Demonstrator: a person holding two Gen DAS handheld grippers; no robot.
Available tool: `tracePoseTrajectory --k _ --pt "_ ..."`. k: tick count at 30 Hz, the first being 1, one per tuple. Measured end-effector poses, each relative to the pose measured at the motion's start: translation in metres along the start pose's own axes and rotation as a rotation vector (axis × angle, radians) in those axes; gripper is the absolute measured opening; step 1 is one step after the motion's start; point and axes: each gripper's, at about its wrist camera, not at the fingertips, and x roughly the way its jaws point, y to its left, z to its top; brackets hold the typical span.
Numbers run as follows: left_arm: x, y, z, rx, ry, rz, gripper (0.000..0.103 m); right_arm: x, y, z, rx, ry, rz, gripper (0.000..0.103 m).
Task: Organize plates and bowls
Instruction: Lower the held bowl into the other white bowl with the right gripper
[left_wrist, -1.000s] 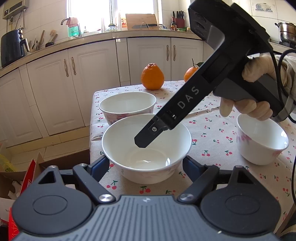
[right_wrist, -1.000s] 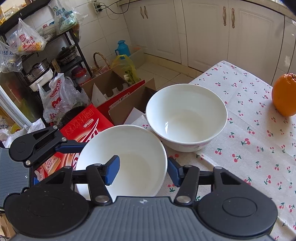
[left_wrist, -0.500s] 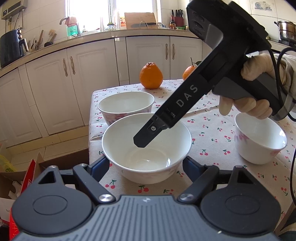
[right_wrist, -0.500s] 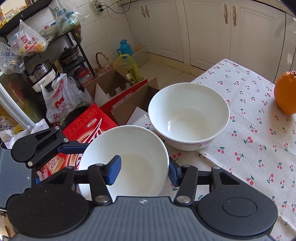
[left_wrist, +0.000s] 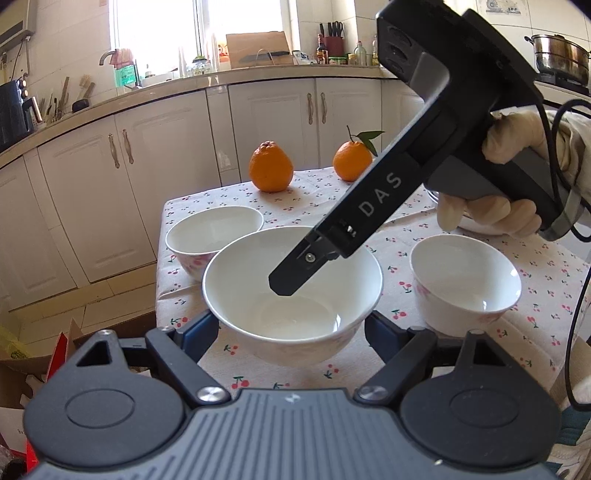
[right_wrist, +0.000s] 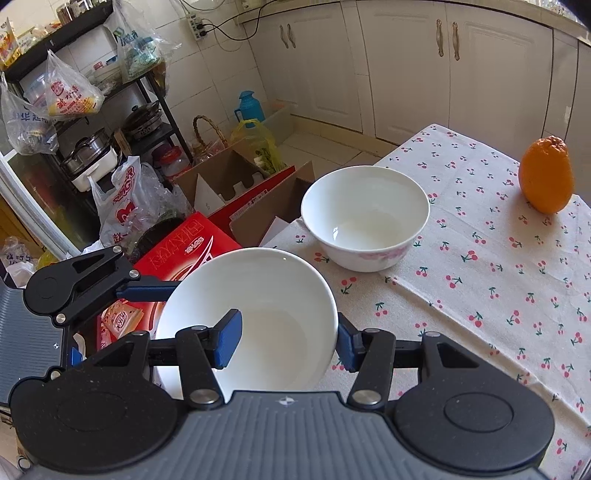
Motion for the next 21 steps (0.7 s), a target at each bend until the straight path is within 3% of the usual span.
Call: tracePoseTrajectory --k 12,21 --pt "-0.017 -0.049 0.021 0.065 -0.044 -0.059 0.086 -0.074 0.003 -0.036 0.000 -0.081 -0.061 0.059" --pt "-0.007 -0.087 0.029 0.088 -0.052 -0.138 0.086 -0.108 -0.011 -0.071 0.045 -0.107 -0.128 0.060"
